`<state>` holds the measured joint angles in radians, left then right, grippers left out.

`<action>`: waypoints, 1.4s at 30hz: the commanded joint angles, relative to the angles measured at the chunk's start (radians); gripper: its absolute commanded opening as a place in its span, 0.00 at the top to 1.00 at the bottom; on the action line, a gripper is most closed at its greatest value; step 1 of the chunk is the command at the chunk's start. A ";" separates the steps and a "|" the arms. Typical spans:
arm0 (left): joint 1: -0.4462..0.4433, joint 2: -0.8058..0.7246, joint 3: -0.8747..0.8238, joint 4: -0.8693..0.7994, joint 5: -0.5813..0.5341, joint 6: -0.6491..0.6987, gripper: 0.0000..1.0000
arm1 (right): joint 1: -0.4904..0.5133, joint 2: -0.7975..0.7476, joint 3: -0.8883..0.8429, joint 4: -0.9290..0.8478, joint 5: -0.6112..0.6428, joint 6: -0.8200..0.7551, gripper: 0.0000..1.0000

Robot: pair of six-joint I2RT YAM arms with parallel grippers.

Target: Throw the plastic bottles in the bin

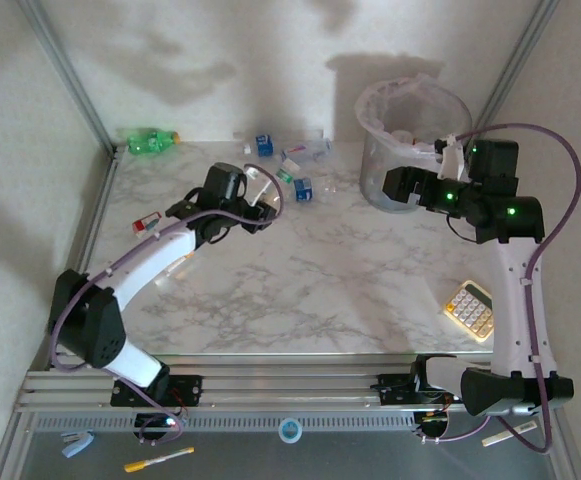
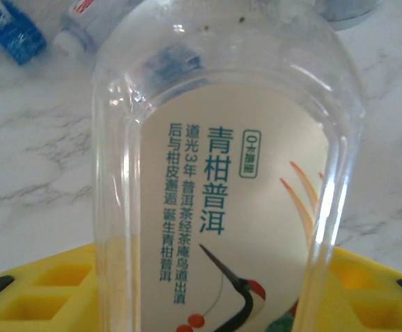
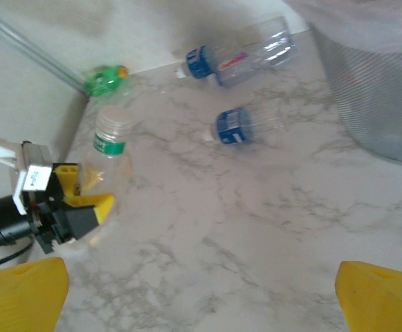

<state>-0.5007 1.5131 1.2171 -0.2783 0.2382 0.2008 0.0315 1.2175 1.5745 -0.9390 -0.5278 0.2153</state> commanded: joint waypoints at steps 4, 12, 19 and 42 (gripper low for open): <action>-0.147 -0.096 -0.025 0.100 -0.051 0.023 0.58 | 0.034 0.015 -0.039 0.074 -0.201 0.052 0.02; -0.306 -0.090 0.043 0.094 -0.112 0.052 0.58 | 0.097 0.056 -0.053 0.054 -0.199 0.044 0.04; -0.375 -0.078 0.070 0.111 -0.132 0.057 0.58 | 0.140 0.078 -0.077 0.070 -0.218 0.056 0.10; -0.414 -0.019 0.098 0.128 -0.137 0.072 0.54 | 0.175 0.099 -0.097 0.114 -0.300 0.101 0.56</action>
<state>-0.9020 1.4864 1.2823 -0.1860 0.1104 0.2592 0.1986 1.3090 1.4658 -0.8398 -0.7750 0.3126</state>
